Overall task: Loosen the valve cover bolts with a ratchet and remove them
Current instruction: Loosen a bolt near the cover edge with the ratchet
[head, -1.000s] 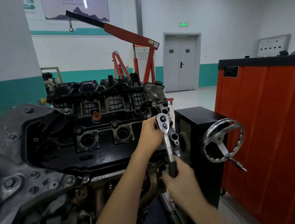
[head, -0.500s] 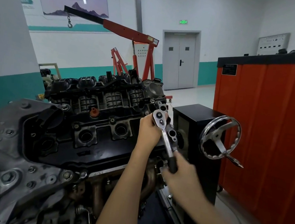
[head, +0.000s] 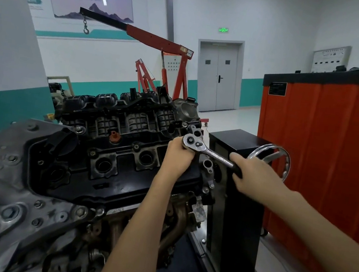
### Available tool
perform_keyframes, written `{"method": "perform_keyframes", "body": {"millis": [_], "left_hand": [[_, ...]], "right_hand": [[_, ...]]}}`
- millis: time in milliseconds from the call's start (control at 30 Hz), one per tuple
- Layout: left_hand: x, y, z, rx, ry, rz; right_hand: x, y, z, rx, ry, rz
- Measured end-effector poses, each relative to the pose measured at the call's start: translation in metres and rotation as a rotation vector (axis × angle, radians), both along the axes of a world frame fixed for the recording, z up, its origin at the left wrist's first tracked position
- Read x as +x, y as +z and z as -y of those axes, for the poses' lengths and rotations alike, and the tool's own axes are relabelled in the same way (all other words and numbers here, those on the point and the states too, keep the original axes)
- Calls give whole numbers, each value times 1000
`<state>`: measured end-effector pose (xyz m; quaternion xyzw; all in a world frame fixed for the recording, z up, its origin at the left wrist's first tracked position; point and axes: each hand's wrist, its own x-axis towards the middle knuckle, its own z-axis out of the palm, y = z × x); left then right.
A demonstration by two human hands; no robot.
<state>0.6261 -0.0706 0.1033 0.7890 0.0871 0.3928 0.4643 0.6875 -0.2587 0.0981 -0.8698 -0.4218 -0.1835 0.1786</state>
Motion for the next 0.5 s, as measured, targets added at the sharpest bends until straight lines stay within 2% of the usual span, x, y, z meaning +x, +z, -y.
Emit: {"method": "perform_keyframes", "body": {"millis": [33,167,267,367,433,500], "left_hand": [[-1,-2,2,-19,10,18],[1,-5,12,19,14,61],[4,1,13,52,37,40],[1,1,10,58,20,16],[-2,1,8,57,7,-19],[-5,2,7,49,-10,-67]], "right_hand": [[-8,-11,-2,58,7,-60],[-76,-64,-30,511,129,-623],[-108,-74,-66,723,170,-781],[-106,-71,-65,693,202,-777],[-83,-63,-41,539,215,-711],[-45,-44,-13,327,204,-562]]}}
